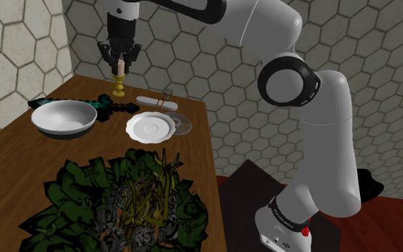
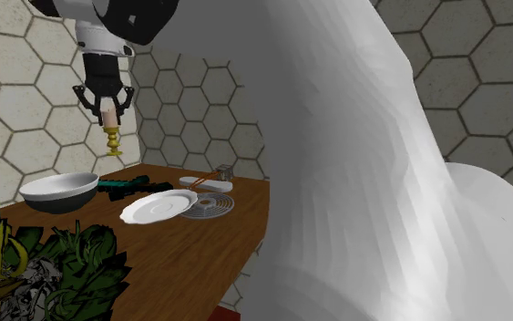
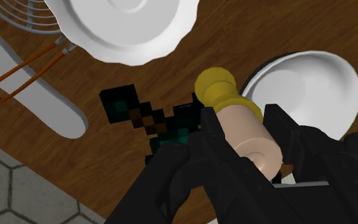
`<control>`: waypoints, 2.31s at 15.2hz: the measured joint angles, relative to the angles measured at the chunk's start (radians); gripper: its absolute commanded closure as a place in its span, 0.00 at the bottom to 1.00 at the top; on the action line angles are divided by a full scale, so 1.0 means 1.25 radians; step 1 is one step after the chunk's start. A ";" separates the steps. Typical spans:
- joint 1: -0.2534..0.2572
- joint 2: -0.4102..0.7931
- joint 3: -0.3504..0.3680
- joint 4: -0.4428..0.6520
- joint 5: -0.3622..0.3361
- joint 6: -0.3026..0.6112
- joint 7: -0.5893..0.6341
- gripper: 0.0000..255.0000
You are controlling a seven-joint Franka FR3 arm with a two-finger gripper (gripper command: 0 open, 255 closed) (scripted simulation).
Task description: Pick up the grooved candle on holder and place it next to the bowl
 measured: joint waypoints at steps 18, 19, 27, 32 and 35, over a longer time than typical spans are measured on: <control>-0.008 -0.051 0.000 -0.275 0.002 0.224 0.001 1.00; -0.009 -0.049 0.000 -0.284 0.002 0.235 0.000 1.00; -0.008 -0.034 0.000 -0.348 0.000 0.313 0.003 1.00; -0.009 -0.030 -0.001 -0.364 0.000 0.334 0.002 1.00; -0.009 -0.030 -0.001 -0.364 0.000 0.335 0.002 1.00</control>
